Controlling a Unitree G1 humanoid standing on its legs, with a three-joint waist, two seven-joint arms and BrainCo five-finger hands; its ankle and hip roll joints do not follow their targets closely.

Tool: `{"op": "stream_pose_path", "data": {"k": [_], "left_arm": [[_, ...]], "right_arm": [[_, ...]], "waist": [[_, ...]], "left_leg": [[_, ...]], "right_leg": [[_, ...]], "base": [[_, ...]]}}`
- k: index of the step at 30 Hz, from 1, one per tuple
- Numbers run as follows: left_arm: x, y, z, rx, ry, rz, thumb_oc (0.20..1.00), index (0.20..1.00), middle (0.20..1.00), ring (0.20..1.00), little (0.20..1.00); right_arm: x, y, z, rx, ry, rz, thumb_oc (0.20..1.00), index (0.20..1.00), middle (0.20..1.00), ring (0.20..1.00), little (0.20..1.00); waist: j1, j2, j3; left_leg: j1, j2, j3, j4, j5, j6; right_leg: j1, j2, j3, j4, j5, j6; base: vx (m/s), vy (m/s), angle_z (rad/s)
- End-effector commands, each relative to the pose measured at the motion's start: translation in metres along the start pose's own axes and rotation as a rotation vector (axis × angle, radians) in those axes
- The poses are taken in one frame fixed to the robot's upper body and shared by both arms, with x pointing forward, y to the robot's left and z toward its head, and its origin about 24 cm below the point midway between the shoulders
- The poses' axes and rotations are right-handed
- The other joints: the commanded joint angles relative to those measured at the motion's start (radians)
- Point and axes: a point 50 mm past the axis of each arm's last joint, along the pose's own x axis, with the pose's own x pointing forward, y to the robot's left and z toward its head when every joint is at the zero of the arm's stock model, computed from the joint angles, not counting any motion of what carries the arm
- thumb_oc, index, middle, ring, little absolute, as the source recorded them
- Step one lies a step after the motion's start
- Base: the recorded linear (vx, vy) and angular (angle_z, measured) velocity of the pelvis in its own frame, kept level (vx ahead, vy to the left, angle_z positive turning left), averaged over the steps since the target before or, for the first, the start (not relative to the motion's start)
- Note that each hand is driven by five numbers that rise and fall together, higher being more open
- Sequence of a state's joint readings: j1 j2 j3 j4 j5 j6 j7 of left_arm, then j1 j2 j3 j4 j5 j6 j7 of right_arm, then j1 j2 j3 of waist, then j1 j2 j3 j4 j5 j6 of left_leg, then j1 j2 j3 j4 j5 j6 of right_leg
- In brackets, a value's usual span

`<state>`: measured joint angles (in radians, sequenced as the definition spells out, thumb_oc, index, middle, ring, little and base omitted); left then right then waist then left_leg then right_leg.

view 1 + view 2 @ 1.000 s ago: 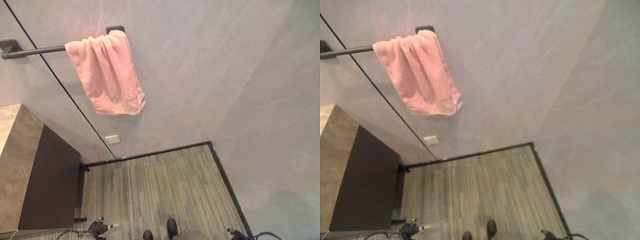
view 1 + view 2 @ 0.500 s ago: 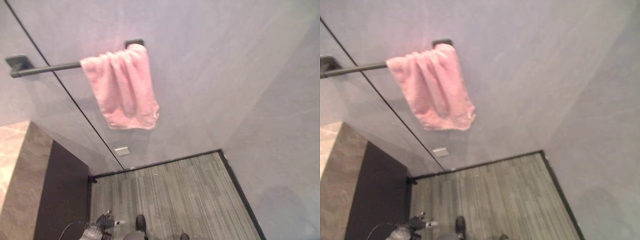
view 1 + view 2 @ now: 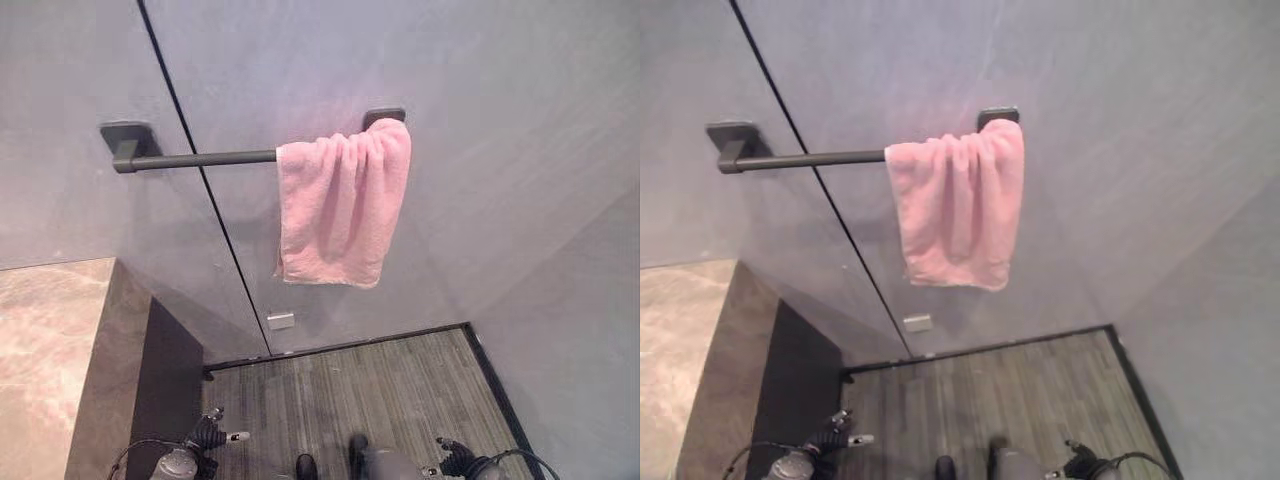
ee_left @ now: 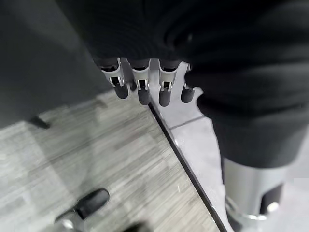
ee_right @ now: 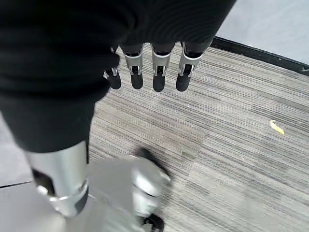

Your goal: Put brush and paste in cup on sink, flatten towel.

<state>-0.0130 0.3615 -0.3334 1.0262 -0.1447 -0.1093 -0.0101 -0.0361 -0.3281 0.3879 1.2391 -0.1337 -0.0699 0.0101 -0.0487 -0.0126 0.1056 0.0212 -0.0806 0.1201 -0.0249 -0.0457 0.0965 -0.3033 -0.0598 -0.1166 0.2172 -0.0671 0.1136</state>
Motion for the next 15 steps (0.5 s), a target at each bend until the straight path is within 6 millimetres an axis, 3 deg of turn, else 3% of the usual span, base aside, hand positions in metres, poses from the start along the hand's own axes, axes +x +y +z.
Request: {"op": "stream_pose_path", "data": {"k": [1, 5, 11, 12, 13, 14, 15], "left_arm": [[0.004, 0.008, 0.024, 0.053, -0.093, 0.021, 1.0, 1.0, 1.0, 1.0, 1.0], [0.005, 0.003, 0.026, 0.057, -0.096, 0.009, 1.0, 1.0, 1.0, 1.0, 1.0], [0.004, 0.0, 0.004, 0.01, -0.004, 0.024, 1.0, 1.0, 1.0, 1.0, 1.0], [0.004, -0.001, 0.004, 0.008, 0.002, 0.024, 1.0, 1.0, 1.0, 1.0, 1.0], [0.006, -0.001, 0.008, 0.011, -0.006, 0.029, 1.0, 1.0, 1.0, 1.0, 1.0], [0.006, -0.001, 0.008, 0.011, -0.006, 0.03, 1.0, 1.0, 1.0, 1.0, 1.0], [0.008, 0.0, 0.016, 0.01, -0.025, 0.036, 1.0, 1.0, 1.0, 1.0, 1.0]], "right_arm": [[-0.003, -0.01, -0.018, -0.067, 0.064, -0.005, 1.0, 1.0, 1.0, 1.0, 1.0], [-0.004, -0.012, -0.025, -0.063, 0.095, -0.017, 1.0, 1.0, 1.0, 1.0, 1.0], [-0.004, -0.019, -0.024, -0.011, 0.088, -0.043, 1.0, 1.0, 1.0, 1.0, 1.0], [-0.005, -0.021, -0.024, -0.001, 0.088, -0.05, 1.0, 1.0, 1.0, 1.0, 1.0], [-0.005, -0.026, -0.025, 0.03, 0.089, -0.072, 1.0, 1.0, 1.0, 1.0, 1.0], [-0.005, -0.026, -0.025, 0.03, 0.088, -0.073, 1.0, 1.0, 1.0, 1.0, 1.0], [-0.006, -0.033, -0.025, 0.044, 0.09, -0.098, 1.0, 1.0, 1.0, 1.0, 1.0]], "waist": [[-0.035, -0.004, 0.007], [-0.046, -0.007, 0.007], [-0.025, -0.02, -0.016], [-0.025, -0.023, -0.012], [-0.025, -0.031, 0.003], [-0.026, -0.03, 0.002], [-0.022, -0.04, 0.02]], "left_leg": [[-0.069, 0.009, -0.03, 0.144, -0.037, -0.063], [-0.066, -0.004, -0.06, 0.168, -0.055, -0.061], [-0.083, 0.024, -0.077, 0.249, -0.075, -0.098], [-0.099, 0.027, -0.082, 0.284, -0.062, -0.111], [-0.156, 0.033, -0.084, 0.407, -0.007, -0.149], [-0.16, 0.033, -0.085, 0.412, -0.009, -0.15], [-0.221, 0.033, -0.087, 0.507, 0.028, -0.173]], "right_leg": [[0.071, 0.0, 0.039, -0.065, 0.133, 0.014], [0.085, 0.03, 0.127, -0.045, 0.124, 0.008], [0.149, 0.05, 0.09, -0.086, 0.083, -0.024], [0.159, 0.049, 0.082, -0.09, 0.078, -0.03], [0.174, 0.044, 0.072, -0.093, 0.077, -0.043], [0.173, 0.045, 0.07, -0.093, 0.077, -0.043], [0.181, 0.035, 0.064, -0.1, 0.082, -0.055]], "base": [[0.12, -0.014, 0.15], [0.09, -0.053, 0.53], [0.15, -0.177, 0.18], [0.1, -0.193, 0.25], [0.05, -0.121, 0.35], [0.02, -0.144, 0.45], [0.01, -0.064, 0.37]]}}
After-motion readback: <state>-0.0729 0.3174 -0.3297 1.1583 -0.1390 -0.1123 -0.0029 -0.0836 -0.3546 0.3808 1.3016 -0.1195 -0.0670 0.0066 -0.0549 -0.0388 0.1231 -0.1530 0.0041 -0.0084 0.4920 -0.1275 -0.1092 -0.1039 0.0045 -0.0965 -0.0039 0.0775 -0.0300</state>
